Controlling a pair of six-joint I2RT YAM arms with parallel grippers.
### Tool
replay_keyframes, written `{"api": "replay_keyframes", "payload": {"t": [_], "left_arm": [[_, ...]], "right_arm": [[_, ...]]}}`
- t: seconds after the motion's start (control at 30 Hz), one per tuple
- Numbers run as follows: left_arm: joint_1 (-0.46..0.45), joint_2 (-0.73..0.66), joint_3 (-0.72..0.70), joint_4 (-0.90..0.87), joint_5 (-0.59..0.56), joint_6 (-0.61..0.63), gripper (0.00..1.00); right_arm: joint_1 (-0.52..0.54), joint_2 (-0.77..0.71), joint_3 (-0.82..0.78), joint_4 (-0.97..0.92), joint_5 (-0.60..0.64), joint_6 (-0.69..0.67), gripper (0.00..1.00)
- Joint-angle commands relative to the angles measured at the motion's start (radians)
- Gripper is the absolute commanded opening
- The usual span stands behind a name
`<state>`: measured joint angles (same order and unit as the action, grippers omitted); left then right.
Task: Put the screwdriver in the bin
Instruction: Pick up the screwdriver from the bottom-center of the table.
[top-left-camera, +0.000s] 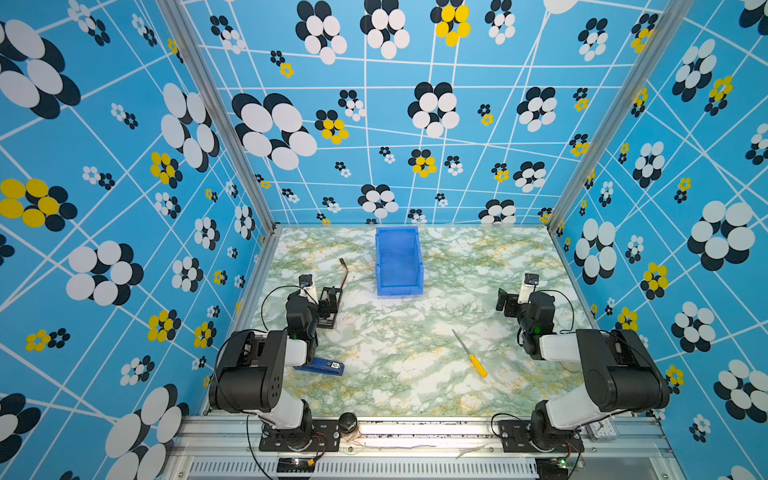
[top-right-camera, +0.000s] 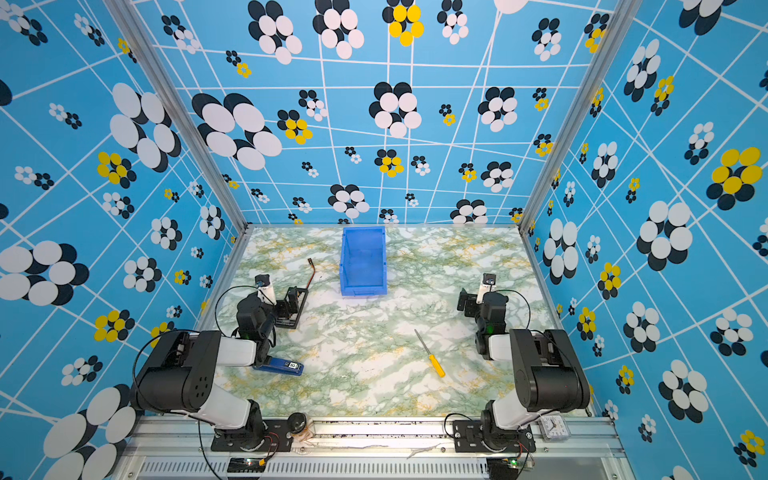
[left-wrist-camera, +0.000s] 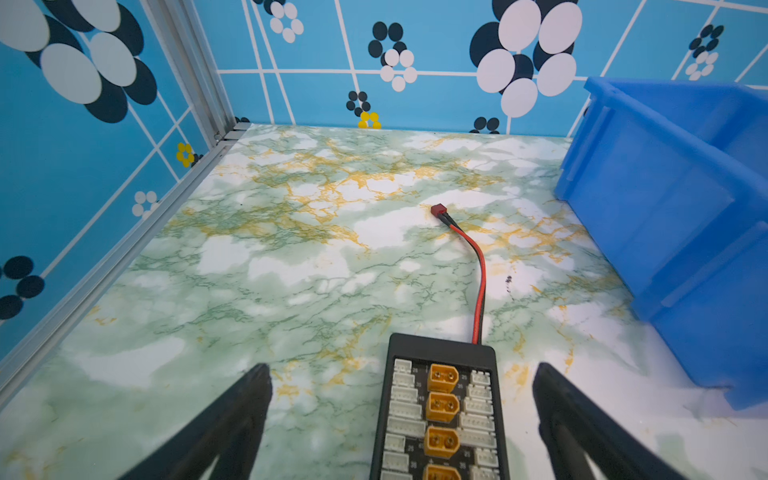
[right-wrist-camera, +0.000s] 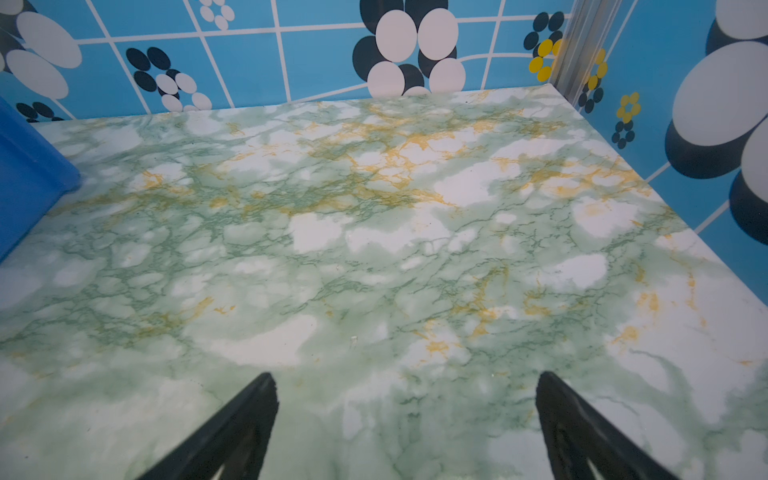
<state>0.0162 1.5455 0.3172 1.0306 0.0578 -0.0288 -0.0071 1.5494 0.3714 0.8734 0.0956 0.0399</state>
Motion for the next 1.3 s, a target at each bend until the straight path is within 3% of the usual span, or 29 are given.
{"api": "replay_keyframes", "payload": {"t": [0.0,0.6,0.93,1.13,1.27], "left_arm": [[-0.005,0.007,0.027,-0.033,0.044,0.029,0.99],[-0.015,-0.004,-0.009,0.029,0.087,0.052,0.99],[-0.013,-0.189,0.151,-0.439,0.171,0.101,0.99],[-0.013,-0.248,0.311,-0.831,0.191,0.167,0.99],[-0.013,-0.279,0.439,-1.089,0.168,0.184,0.99]], "right_arm": [[0.007,-0.003,0.017,0.022,0.012,-0.003,0.99],[0.007,-0.015,0.029,0.0,0.05,0.013,0.99],[0.035,-0.268,0.212,-0.524,0.098,0.02,0.99],[0.1,-0.388,0.441,-1.093,0.129,0.205,0.99],[0.166,-0.423,0.52,-1.384,0.081,0.309,0.99]]}}
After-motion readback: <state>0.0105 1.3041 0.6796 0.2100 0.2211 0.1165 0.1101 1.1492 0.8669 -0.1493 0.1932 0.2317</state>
